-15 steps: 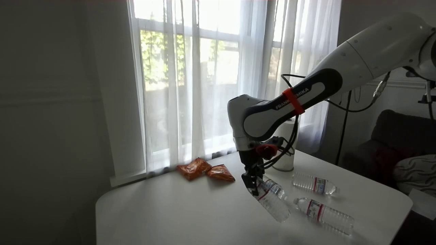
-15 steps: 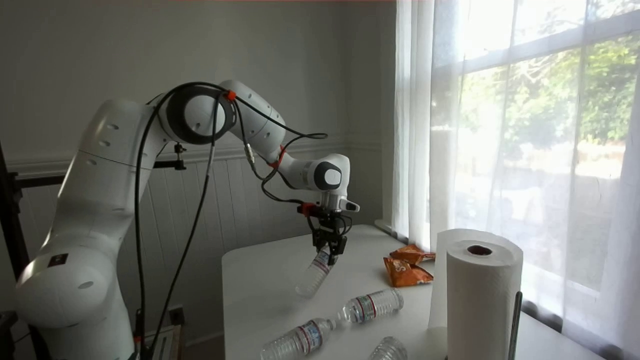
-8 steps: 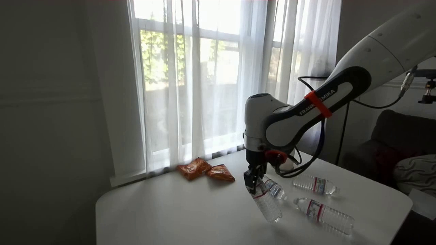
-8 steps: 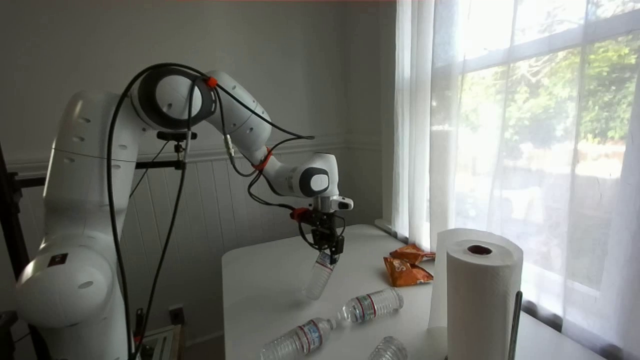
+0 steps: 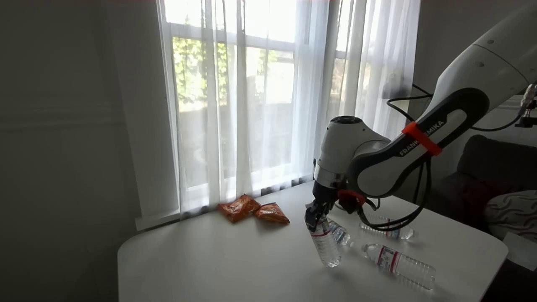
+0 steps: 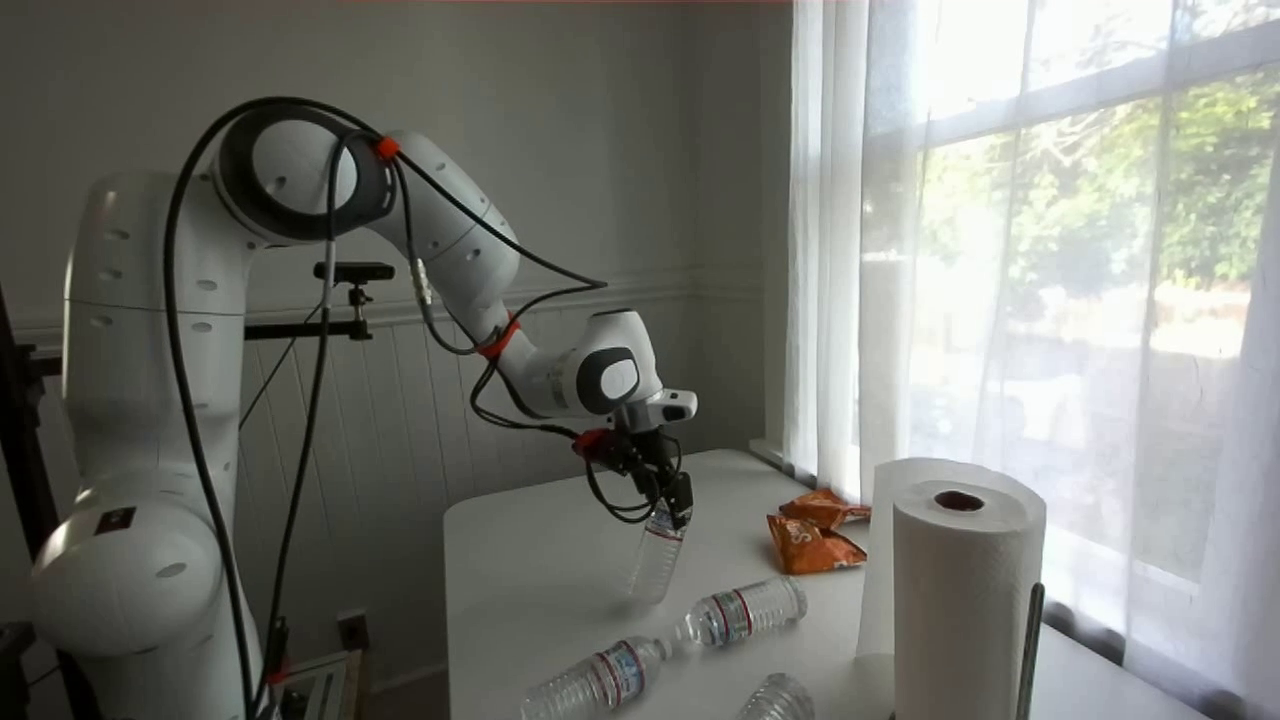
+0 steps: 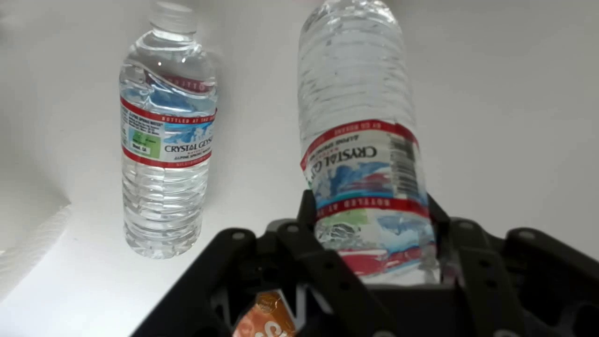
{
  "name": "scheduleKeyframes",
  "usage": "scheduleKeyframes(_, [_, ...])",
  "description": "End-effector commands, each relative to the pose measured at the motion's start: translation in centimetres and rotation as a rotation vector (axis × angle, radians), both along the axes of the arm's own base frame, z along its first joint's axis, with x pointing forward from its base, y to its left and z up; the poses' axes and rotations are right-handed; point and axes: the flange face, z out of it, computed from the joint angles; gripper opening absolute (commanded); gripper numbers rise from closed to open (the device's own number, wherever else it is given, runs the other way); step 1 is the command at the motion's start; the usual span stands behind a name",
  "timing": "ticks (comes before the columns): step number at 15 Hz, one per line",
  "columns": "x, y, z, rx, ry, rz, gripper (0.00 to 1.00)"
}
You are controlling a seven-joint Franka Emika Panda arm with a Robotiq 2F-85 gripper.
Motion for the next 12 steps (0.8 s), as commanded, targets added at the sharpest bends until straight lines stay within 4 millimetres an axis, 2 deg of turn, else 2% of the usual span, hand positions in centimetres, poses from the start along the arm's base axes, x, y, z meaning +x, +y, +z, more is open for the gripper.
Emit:
scheduleKeyframes(1, [-1.6,-1.0,0.9,0.017,-0.106,-0.036,0.26])
scheduleKeyframes(8, [-2.5,-1.6,0.2,0.072,-0.239,-0.014,0.26])
scheduleKeyframes(12, [-2.9,-1.9,-0.9,0.069,-0.247,0.009,0.26])
